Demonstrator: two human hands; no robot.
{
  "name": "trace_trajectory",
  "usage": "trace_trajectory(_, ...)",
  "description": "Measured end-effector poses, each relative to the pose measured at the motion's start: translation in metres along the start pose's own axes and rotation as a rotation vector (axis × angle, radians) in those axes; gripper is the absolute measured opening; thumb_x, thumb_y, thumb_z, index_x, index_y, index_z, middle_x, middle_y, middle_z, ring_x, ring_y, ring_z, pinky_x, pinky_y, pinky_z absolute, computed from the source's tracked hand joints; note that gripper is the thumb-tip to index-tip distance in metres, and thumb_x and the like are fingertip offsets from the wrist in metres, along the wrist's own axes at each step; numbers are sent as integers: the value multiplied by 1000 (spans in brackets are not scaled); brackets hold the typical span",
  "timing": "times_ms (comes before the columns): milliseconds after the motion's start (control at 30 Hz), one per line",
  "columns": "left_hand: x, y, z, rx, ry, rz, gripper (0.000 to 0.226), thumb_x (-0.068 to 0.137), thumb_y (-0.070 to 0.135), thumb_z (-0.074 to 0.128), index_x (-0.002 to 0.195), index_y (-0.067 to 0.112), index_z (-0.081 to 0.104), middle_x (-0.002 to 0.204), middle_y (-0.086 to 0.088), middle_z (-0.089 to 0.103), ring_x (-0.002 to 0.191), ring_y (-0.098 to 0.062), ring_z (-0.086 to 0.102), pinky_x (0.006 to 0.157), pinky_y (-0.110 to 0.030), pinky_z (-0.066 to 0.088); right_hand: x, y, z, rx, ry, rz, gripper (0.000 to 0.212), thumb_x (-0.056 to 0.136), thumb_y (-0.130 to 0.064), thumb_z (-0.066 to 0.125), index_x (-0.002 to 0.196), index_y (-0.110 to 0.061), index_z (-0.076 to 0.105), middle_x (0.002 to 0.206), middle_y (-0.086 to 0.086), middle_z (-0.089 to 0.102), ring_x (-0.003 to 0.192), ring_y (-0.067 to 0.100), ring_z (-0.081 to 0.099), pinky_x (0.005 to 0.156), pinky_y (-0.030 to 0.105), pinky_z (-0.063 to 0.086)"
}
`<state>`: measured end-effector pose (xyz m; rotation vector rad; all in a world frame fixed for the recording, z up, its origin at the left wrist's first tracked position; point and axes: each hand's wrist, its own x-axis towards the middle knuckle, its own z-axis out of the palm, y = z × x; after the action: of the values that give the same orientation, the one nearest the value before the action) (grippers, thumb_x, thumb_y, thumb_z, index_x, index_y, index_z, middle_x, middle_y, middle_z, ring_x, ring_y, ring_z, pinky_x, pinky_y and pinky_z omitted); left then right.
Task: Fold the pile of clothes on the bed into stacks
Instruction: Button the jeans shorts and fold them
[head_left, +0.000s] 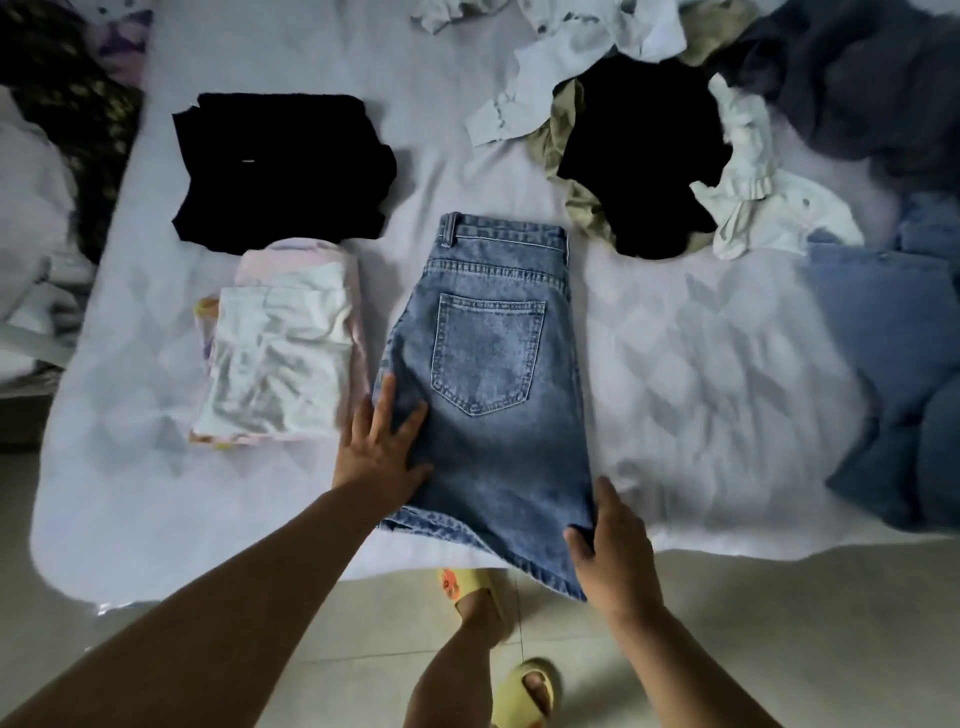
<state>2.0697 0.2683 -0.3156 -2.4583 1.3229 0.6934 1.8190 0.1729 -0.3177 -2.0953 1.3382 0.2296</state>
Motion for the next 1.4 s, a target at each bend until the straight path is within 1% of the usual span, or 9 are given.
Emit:
trace_trajectory(133, -18, 9, 12, 78, -40, 59, 86, 85, 67, 42, 147, 38, -10, 143, -2, -41, 143, -37, -13, 116, -43, 7, -8, 9, -6, 91, -31, -123, 77, 93, -10, 51, 149, -35, 4, 114, 4, 53, 95, 18, 57, 76, 19, 44)
trace_trajectory(333, -36, 9, 40, 11, 44, 126, 95, 65, 84, 26, 145, 32, 26, 150, -7, 31, 134, -38, 26, 102, -57, 17, 2, 43, -21, -164, -176, -86, 63, 95, -12, 45, 147, -39, 21, 114, 6, 44, 91, 22, 57, 78, 26, 45)
trace_trajectory(500, -27, -13, 43, 67, 71, 235, 81, 84, 78, 9, 144, 27, 28, 149, -11, 35, 140, -34, 20, 106, -57, 19, 18, 45, -32, -342, 41, -338, 40, 88, -32, 45, 119, -18, 66, 101, 12, 58, 77, 30, 62, 61, 35, 52)
trace_trajectory(633, -12, -28, 35, 95, 142, 400, 69, 93, 65, 9, 142, 21, 30, 149, -8, 36, 146, -20, -5, 112, -48, 11, 36, 47, -35, -511, 82, -645, 79, 46, 1, 81, 120, -14, 60, 133, 14, 55, 115, 35, 56, 82, 45, 52)
trace_trajectory(700, 2, -30, 28, 79, 196, 441, 66, 94, 62, 10, 143, 22, 30, 150, -7, 32, 146, -19, -7, 113, -45, 8, 50, 35, -35, -498, 66, -687, 81, 53, -10, 82, 128, -15, 52, 139, 13, 49, 123, 32, 51, 88, 44, 50)
trace_trajectory(867, 53, -16, -11, -68, 281, 370, 64, 91, 59, 25, 145, 23, 29, 153, -11, 25, 145, -25, 4, 115, -44, 17, 98, -17, -44, -272, 176, -535, 53, 89, -35, 39, 135, -11, 48, 142, 25, 41, 124, 41, 48, 91, 49, 47)
trace_trajectory(1000, 100, 2, -48, -130, 246, 311, 75, 81, 63, 12, 149, 30, 12, 155, 1, -9, 143, -19, -14, 117, -42, 0, 149, -58, -55, -196, 252, -487, 49, 94, -35, 35, 136, -13, 50, 143, 29, 38, 124, 45, 46, 93, 50, 44)
trace_trajectory(1233, 167, 10, -75, -298, 161, 165, 70, 91, 51, 48, 147, 43, 7, 155, -10, -23, 145, -27, -7, 118, -39, 6, 216, -88, -64, -154, 111, -247, 55, 101, -27, 39, 150, -28, 15, 154, 24, 15, 136, 40, 27, 106, 43, 28)
trace_trajectory(1400, 205, 6, -77, -656, 171, 121, 35, 93, 24, 54, 126, 33, 52, 135, -14, 45, 122, -32, 43, 100, -33, 37, 247, -97, -62, -52, 65, -146, 95, 87, -21, 65, 151, -25, -5, 119, 16, 53, 107, 38, 49, 87, 45, 46)
